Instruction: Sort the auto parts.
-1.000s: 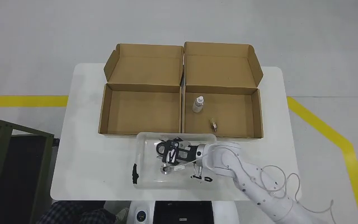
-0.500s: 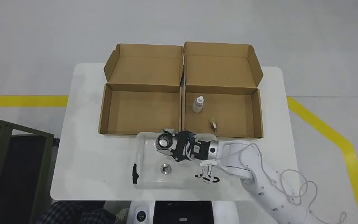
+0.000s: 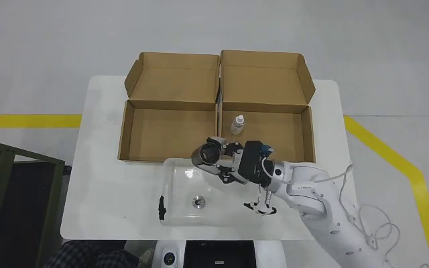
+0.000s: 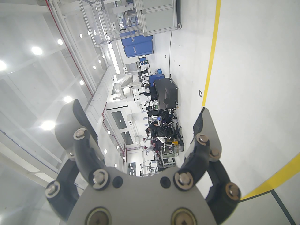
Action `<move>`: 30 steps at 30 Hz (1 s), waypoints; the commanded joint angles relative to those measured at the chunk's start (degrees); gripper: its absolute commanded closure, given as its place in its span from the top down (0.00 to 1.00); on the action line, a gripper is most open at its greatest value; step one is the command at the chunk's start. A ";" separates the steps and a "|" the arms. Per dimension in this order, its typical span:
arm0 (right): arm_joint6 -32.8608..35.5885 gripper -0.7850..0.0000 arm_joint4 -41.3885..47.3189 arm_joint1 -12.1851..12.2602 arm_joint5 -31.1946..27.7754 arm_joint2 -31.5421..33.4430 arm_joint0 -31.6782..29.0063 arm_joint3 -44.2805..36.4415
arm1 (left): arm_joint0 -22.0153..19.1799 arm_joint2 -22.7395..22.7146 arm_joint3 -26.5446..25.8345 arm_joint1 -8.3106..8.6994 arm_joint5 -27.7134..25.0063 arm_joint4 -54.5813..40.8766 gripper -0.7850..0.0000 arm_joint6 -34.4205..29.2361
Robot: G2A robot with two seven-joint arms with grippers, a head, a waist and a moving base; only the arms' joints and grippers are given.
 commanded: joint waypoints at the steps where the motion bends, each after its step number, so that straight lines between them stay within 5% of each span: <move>1: -0.38 0.00 0.88 0.04 0.08 0.66 -0.21 -0.27 | 0.00 0.00 0.00 0.00 0.00 0.00 1.00 0.00; 30: -1.45 0.00 -0.53 -0.55 1.67 -0.04 0.87 3.84 | 0.00 0.00 0.00 0.00 0.00 0.00 1.00 0.00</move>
